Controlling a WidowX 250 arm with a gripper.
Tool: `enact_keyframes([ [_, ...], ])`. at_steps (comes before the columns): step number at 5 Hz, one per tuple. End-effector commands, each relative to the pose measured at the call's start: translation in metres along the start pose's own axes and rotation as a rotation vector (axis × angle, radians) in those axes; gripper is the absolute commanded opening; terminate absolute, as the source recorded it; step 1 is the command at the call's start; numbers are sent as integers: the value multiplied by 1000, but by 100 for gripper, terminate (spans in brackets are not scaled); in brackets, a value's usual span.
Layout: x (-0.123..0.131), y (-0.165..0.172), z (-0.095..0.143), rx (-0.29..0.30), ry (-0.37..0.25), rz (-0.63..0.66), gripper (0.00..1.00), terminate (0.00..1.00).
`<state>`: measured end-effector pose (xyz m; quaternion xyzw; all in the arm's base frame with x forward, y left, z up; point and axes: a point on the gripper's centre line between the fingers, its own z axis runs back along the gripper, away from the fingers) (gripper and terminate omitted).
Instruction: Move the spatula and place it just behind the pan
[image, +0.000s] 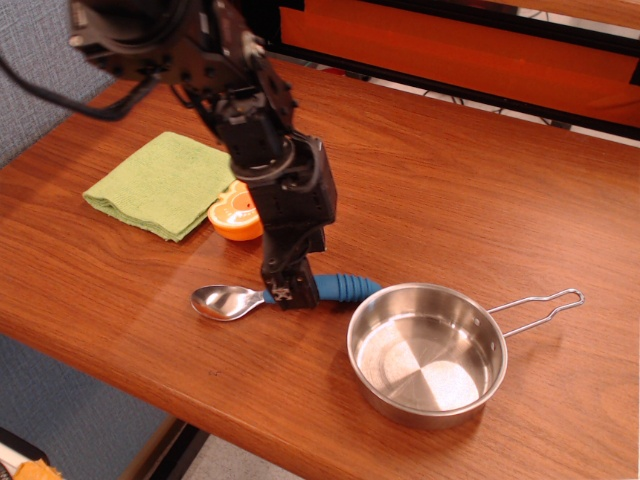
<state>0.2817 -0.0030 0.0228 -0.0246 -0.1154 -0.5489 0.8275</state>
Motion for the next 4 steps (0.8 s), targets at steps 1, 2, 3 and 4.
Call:
enact_keyframes([
  [1, 3, -4, -5, 12, 108, 5, 100, 0],
  [2, -3, -6, -11, 4, 119, 41, 100, 0],
  [3, -8, -10, -13, 5, 100, 79, 100, 0],
  [4, -9, -11, -11, 21, 116, 92, 0, 0],
])
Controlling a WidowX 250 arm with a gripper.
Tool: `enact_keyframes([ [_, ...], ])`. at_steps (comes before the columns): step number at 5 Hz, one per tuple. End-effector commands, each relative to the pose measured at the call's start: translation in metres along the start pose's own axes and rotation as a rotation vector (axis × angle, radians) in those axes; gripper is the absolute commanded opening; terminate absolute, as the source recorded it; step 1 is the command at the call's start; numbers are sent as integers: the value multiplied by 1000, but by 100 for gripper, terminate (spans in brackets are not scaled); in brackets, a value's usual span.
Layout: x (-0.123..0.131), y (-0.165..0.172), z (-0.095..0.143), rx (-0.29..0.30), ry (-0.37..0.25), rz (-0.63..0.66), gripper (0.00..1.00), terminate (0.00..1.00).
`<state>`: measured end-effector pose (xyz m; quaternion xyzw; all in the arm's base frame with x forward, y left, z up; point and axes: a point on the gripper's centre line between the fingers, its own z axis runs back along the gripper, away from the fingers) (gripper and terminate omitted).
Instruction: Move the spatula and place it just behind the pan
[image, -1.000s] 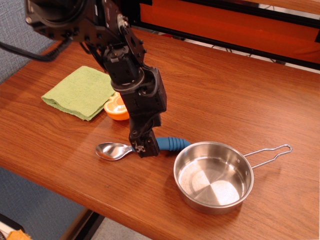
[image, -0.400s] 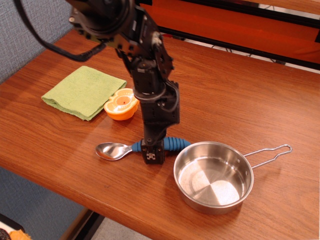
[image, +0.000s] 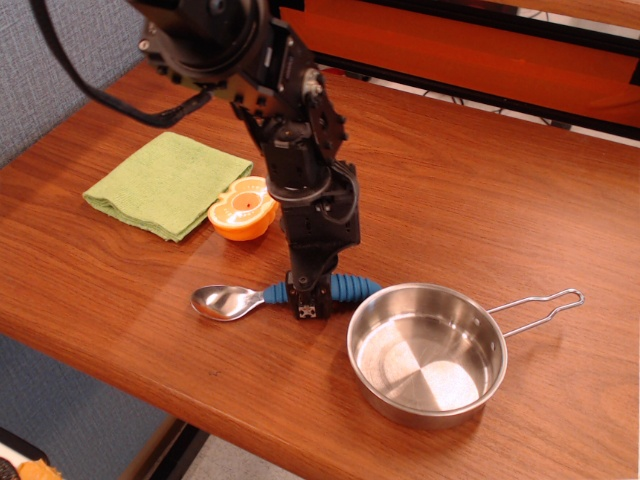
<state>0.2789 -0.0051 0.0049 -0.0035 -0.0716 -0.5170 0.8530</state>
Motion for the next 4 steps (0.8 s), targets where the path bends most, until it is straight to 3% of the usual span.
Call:
enact_keyframes([
  [1, -7, -1, 11, 38, 46, 24, 0, 0],
  [3, -2, 20, 38, 78, 60, 70, 0, 0],
  [4, 10, 28, 58, 135, 74, 63, 0, 0],
])
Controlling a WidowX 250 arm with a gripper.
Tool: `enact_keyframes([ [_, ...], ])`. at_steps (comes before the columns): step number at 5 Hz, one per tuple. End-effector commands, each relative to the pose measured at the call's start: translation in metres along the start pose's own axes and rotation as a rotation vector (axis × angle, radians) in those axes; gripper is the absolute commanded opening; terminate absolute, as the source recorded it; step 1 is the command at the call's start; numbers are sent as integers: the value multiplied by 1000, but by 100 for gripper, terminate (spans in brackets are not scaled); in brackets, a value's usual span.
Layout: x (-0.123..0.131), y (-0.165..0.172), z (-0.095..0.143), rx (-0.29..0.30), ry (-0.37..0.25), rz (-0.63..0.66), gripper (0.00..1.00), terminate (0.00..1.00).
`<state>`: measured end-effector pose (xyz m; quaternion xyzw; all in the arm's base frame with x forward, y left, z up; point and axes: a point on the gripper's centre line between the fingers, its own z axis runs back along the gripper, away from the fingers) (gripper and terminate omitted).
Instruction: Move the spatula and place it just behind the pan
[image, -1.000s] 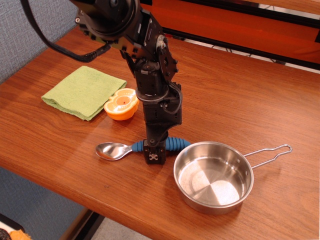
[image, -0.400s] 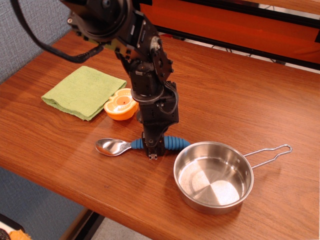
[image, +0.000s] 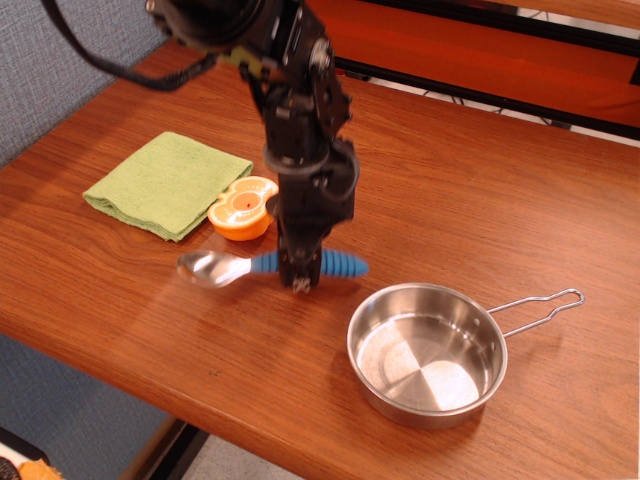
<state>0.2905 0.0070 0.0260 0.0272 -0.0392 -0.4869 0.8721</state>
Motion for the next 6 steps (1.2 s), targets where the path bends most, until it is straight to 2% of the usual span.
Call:
enact_keyframes([
  [1, 16, 1, 56, 116, -55, 2, 0, 0],
  [2, 24, -8, 65, 101, -80, 19, 0, 0],
  [3, 47, -2, 65, 81, -93, 36, 0, 0],
  [4, 95, 8, 61, 68, -128, -92, 0, 0],
  [5, 130, 8, 46, 24, -93, -332, 0, 0],
  [6, 153, 14, 26, -20, -127, -542, 0, 0],
])
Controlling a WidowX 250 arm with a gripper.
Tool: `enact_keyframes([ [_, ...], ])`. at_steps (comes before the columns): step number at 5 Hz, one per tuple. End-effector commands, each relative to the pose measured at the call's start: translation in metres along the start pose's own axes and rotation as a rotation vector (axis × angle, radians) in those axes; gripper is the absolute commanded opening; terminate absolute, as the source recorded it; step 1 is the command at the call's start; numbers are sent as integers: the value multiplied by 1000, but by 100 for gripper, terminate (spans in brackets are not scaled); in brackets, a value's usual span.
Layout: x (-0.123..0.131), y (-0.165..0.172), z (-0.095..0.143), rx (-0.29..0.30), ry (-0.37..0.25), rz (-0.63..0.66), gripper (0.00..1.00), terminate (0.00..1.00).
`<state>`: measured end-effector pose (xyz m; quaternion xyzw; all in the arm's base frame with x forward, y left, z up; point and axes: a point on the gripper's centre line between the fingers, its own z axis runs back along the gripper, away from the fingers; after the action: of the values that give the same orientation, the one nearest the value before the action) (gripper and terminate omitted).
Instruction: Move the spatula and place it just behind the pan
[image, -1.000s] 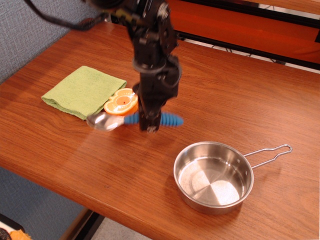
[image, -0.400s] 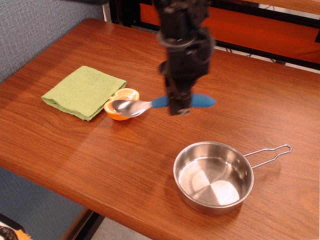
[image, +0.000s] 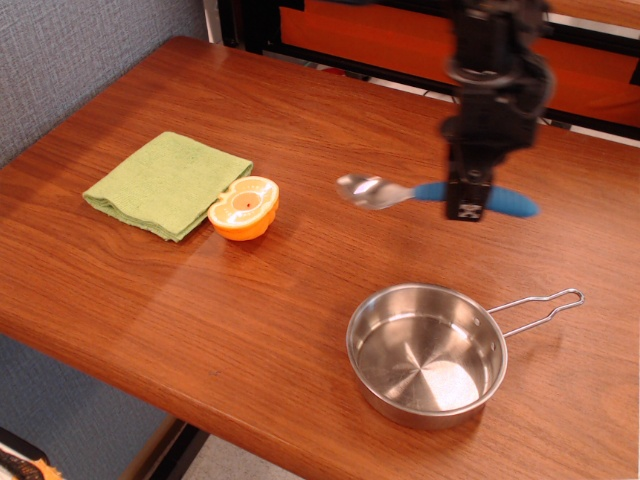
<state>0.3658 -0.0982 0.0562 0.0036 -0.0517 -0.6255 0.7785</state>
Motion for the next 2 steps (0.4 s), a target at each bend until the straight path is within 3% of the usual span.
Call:
enact_keyframes([
  [1, 34, 21, -10, -13, -66, -281, 0, 0],
  [2, 38, 22, -24, -42, -52, -332, 0, 0],
])
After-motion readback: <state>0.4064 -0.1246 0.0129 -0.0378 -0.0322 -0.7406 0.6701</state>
